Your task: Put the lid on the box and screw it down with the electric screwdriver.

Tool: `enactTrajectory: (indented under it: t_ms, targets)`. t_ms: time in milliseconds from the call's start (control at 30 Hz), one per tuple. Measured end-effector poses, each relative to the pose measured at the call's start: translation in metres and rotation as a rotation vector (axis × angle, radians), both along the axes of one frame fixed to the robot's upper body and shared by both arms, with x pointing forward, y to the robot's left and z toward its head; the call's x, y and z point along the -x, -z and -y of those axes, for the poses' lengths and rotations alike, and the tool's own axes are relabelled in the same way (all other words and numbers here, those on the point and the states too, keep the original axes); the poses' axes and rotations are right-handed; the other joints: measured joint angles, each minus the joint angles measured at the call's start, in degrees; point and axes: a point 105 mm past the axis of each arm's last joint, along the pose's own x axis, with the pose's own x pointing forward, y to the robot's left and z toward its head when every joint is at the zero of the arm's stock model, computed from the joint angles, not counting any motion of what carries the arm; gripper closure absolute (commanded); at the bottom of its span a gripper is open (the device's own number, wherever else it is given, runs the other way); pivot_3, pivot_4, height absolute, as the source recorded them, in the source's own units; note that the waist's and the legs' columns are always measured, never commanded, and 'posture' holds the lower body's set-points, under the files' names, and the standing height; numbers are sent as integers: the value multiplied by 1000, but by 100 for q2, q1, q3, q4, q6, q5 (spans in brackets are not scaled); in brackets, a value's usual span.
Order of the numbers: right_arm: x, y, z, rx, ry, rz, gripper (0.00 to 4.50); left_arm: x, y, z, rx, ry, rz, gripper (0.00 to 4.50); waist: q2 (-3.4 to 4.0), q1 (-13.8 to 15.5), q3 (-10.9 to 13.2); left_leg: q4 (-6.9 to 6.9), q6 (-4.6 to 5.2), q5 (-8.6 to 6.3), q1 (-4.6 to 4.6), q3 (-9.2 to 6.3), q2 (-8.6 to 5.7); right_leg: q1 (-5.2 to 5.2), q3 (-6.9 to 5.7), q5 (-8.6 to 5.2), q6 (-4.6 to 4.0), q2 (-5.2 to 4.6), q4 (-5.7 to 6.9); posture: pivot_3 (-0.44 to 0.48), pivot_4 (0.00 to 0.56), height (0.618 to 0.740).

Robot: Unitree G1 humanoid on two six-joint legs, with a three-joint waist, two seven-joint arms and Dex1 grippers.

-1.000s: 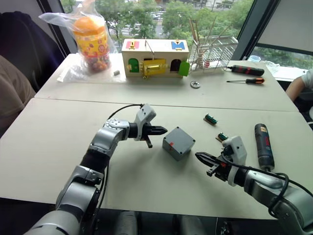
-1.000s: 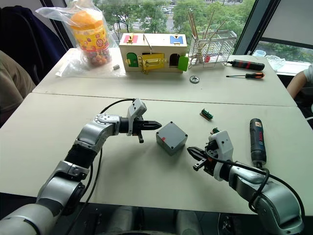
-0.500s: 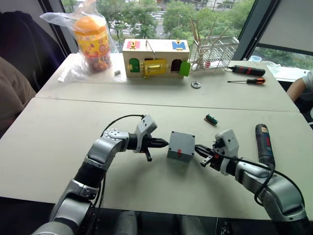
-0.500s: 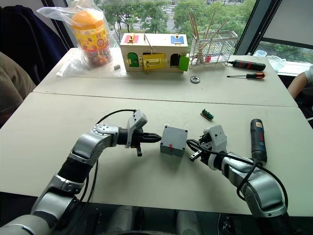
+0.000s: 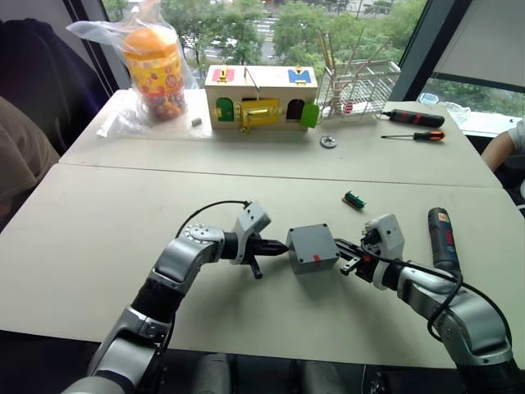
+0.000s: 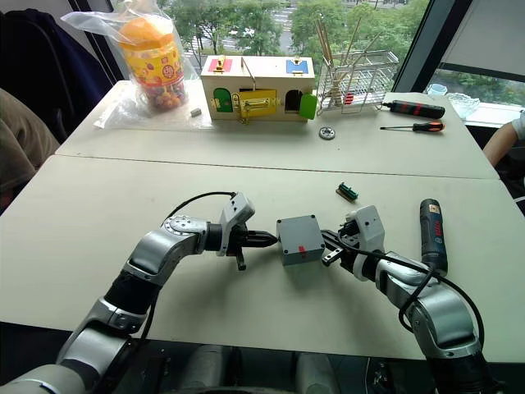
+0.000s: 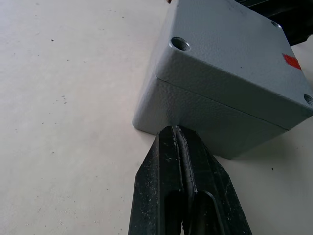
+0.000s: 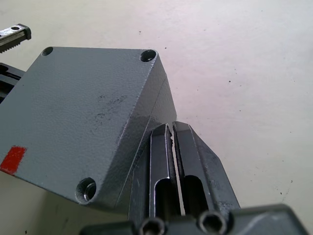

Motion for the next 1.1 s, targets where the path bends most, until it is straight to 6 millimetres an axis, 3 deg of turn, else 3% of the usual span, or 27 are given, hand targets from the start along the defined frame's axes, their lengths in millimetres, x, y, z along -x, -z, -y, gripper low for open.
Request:
enactTrajectory:
  t_ms: [433, 600, 733, 933, 1033, 1100]
  targets:
    - [4, 5, 3, 2, 15, -28, 4424, -12, -12, 4, 36, -53, 40, 4500, 0, 1, 0, 0, 0, 0, 0, 0, 0, 0, 0, 0, 0, 0, 0, 0, 150, 708]
    - [6, -7, 11, 25, 22, 11, 4424, -15, -15, -11, -4, -68, 69, 4500, 5, -3, 3, -1, 0, 0, 0, -1, 1, -1, 0, 0, 0, 1, 0, 0, 150, 708]
    - [10, -25, 40, 30, 89, 53, 4424, -23, -36, -46, -15, -142, 125, 4500, 7, -2, 5, -2, 0, 0, 0, -2, 11, 0, 0, 0, 0, -1, 0, 0, 150, 708]
    - [9, -42, 62, 18, 156, 111, 4424, -7, -85, -30, 65, 8, 223, 4500, 5, 5, 8, -1, 0, 0, 1, 1, 0, 7, 0, 0, 0, -12, -4, 0, 150, 708]
    - [8, -33, 80, 77, 191, 85, 3587, 8, -93, -13, 16, 150, 266, 4500, 5, 3, 9, -1, 0, 0, 1, 2, -12, 7, 0, 0, 0, -8, -6, 0, 150, 708]
    - [5, -27, 92, 102, 224, 72, 2618, 14, -90, -2, -55, 221, 298, 4500, 7, 0, 11, -1, 0, 0, 4, 2, -11, 7, 2, 0, 0, -3, -5, 0, 150, 708]
